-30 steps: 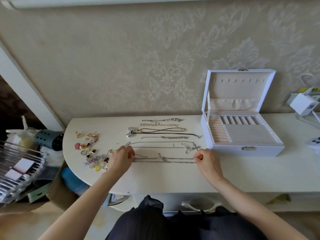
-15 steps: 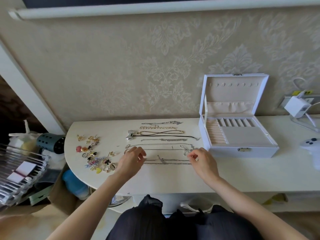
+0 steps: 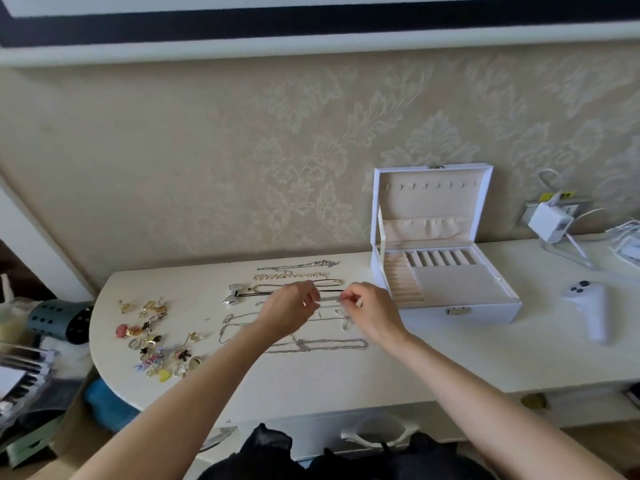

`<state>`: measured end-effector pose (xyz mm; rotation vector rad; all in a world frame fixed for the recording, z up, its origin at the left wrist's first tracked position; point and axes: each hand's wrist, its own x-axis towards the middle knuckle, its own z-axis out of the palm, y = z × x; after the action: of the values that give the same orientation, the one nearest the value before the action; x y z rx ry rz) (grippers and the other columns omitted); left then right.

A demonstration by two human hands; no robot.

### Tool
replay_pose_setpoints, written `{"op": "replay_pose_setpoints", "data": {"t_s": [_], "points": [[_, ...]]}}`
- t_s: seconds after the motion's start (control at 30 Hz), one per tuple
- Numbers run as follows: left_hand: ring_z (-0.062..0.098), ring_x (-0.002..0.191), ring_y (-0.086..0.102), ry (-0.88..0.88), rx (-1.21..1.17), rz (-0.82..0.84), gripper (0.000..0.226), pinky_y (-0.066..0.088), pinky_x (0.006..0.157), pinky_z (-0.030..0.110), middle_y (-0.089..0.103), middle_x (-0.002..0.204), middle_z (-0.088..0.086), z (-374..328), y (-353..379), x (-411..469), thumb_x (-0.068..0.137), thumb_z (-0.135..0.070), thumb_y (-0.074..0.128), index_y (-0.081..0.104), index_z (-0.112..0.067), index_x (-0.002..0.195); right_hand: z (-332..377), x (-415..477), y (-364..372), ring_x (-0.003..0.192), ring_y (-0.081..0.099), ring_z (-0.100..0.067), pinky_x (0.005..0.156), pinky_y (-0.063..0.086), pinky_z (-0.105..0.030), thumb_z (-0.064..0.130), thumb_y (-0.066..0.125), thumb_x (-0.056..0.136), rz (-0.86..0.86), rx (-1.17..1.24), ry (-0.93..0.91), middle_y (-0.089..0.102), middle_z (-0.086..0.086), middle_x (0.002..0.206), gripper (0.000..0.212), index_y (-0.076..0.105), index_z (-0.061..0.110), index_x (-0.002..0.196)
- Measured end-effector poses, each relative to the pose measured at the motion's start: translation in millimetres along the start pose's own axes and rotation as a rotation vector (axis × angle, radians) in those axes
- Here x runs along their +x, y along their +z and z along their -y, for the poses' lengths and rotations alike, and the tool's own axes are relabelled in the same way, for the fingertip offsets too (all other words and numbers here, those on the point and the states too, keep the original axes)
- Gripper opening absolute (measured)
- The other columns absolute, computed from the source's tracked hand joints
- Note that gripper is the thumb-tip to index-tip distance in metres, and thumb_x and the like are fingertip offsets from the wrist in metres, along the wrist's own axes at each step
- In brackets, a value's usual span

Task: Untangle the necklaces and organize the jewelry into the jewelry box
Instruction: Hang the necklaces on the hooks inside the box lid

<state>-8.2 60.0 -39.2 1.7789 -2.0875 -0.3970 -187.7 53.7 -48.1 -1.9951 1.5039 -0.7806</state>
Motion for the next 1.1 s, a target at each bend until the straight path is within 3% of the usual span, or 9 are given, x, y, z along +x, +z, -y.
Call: {"op": "replay_pose_setpoints", "data": {"t_s": [0.1,0.2,0.33,0.53,0.67,0.77,0.93,1.0,1.1], "points": [[0.02,0.092,0.062,-0.083,0.032,-0.034,0.015,0.049,0.074,0.029,0.067,0.101,-0.003,-8.5,0.5,41.9,0.092,-0.021,0.054,0.062,-0.019,0.104,4.0,29.4,-6.3,0.082,0.063,-0.014,0.077,0.049,-0.031,0.02,0.057,0.09,-0.005,-0.046,-0.012,0.069,0.002,0.094,0.012,0.069,0.017,0.09],[0.024,0.095,0.062,-0.179,0.077,-0.05,0.017,0.052,0.077,0.035,0.067,0.105,0.003,-6.4,7.0,81.2,0.092,-0.017,0.05,0.062,-0.019,0.104,1.7,63.5,-8.3,0.089,0.062,-0.019,0.076,0.048,-0.03,0.018,0.056,0.09,0.014,-0.12,-0.011,0.069,-0.001,0.096,0.014,0.069,0.016,0.093],[0.024,0.097,0.059,-0.294,0.102,-0.067,0.016,0.046,0.073,0.03,0.062,0.11,0.006,8.0,20.3,121.9,0.091,-0.013,0.052,0.057,-0.017,0.106,-8.7,108.4,6.7,0.097,0.061,-0.024,0.077,0.044,-0.029,0.016,0.052,0.092,0.052,-0.197,-0.006,0.068,-0.007,0.103,0.018,0.069,0.01,0.098],[0.025,0.119,0.046,-0.442,0.173,-0.007,0.044,0.047,0.091,0.034,0.047,0.13,0.007,40.1,51.3,156.2,0.089,-0.034,0.061,0.047,-0.018,0.128,-27.0,155.9,43.2,0.109,0.056,-0.028,0.092,0.044,-0.034,0.008,0.05,0.092,0.096,-0.255,0.039,0.057,-0.011,0.12,0.025,0.064,0.007,0.113],[0.026,0.121,0.041,-0.492,0.206,-0.037,0.04,0.042,0.094,0.035,0.047,0.128,0.007,50.3,64.1,166.3,0.087,-0.037,0.063,0.052,-0.021,0.122,-36.3,168.0,64.0,0.112,0.053,-0.029,0.091,0.044,-0.036,0.009,0.054,0.091,0.071,-0.309,0.065,0.049,-0.011,0.127,0.024,0.06,0.007,0.115],[0.025,0.12,0.04,-0.496,0.25,-0.033,0.03,0.036,0.095,0.033,0.049,0.127,0.006,49.5,69.8,168.9,0.09,-0.036,0.06,0.058,-0.023,0.117,-41.8,169.3,71.9,0.104,0.053,-0.03,0.079,0.04,-0.033,0.004,0.057,0.089,0.038,-0.33,0.071,0.046,-0.012,0.121,0.017,0.058,0.006,0.105],[0.024,0.119,0.042,-0.383,0.257,-0.128,0.024,0.03,0.096,0.034,0.053,0.125,0.004,48.2,67.7,163.9,0.095,-0.026,0.051,0.054,-0.017,0.117,-41.3,165.8,69.2,0.095,0.058,-0.024,0.076,0.044,-0.031,0.011,0.058,0.088,0.008,-0.169,0.084,0.059,-0.008,0.104,0.008,0.06,0.008,0.095],[0.024,0.11,0.052,-0.322,0.147,-0.159,0.016,0.032,0.091,0.034,0.063,0.112,0.004,43.9,58.4,163.9,0.096,-0.021,0.049,0.051,-0.013,0.11,-36.8,163.9,62.4,0.081,0.057,-0.021,0.068,0.043,-0.03,0.01,0.061,0.085,-0.02,-0.022,0.098,0.063,-0.006,0.088,0.004,0.057,0.009,0.086],[0.029,0.09,0.061,-0.232,-0.106,-0.228,0.007,0.042,0.076,0.036,0.069,0.091,0.01,31.5,35.4,165.3,0.094,-0.014,0.054,0.05,-0.009,0.096,-27.8,168.9,45.4,0.071,0.053,-0.019,0.064,0.042,-0.032,0.007,0.064,0.08,-0.08,0.14,0.114,0.054,0.001,0.07,0.014,0.052,0.012,0.076]]}}
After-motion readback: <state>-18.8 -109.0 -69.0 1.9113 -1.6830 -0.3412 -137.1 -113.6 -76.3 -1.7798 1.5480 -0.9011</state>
